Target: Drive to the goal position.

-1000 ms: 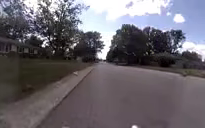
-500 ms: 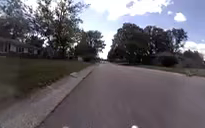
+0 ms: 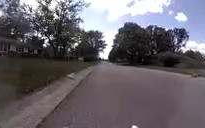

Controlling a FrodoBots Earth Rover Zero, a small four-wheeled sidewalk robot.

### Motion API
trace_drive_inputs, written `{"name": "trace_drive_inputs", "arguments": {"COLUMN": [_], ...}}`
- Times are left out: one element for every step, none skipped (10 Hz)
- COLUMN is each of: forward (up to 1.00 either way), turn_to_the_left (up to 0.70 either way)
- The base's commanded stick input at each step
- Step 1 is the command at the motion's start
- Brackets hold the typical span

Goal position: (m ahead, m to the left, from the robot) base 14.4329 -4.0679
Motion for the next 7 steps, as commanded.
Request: {"name": "trace_drive_inputs", "arguments": {"forward": [0.85,0.85,0.85,0.85,0.85,0.85,0.85], "turn_to_the_left": [0.0,0.0,0.0,0.0,0.0,0.0,0.0]}}
